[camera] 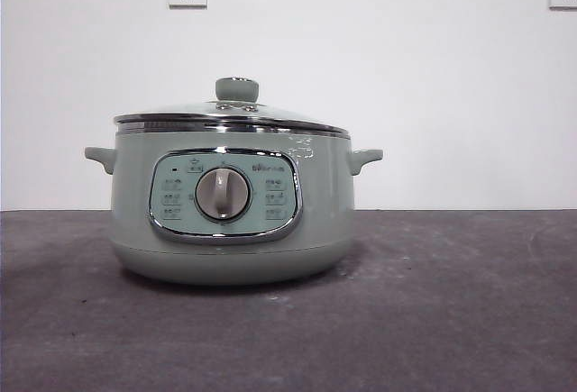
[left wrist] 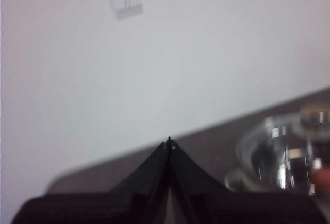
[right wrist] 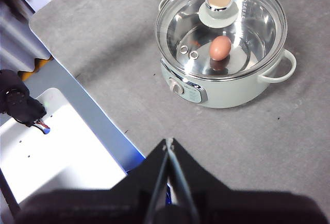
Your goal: Pick up the egg,open the lid,put the egg in the pot,close the lid
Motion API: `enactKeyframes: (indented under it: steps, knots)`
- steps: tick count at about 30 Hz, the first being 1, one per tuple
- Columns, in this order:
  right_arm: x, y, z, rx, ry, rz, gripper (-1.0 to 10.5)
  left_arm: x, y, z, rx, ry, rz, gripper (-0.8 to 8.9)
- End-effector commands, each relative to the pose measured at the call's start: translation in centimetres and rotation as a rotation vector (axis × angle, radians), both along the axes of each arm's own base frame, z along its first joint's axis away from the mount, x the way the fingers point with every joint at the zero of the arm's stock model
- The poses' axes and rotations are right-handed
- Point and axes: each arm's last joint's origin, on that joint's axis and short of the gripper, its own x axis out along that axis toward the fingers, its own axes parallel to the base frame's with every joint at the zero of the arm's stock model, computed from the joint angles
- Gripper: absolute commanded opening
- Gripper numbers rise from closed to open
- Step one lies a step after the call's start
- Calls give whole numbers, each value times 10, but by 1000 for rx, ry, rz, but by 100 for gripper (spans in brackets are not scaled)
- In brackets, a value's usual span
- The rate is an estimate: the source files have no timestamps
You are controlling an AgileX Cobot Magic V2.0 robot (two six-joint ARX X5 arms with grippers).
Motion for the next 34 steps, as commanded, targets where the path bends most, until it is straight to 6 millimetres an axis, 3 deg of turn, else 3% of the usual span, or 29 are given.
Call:
enactKeyframes:
  steps: [1,6,14,22,34]
  knots:
    - [-2,-1,-1,-5,15,-6,1,2,1,-29,-23,36,9,-3]
    - [-2,-1,-1,-5,15,-6,1,3,1,-67,-27,81,34,-3]
    - [-2,-1,-1,-5,15,-6,1,3,2,-100,-31,140,58,-3]
    - [-2,-1,-1,-5,15,-6,1,2,2,-117,-82,315,58,-3]
    - [-2,-1,-1,-5,15,-6,1,2,2,-117,-140,318,62,-3]
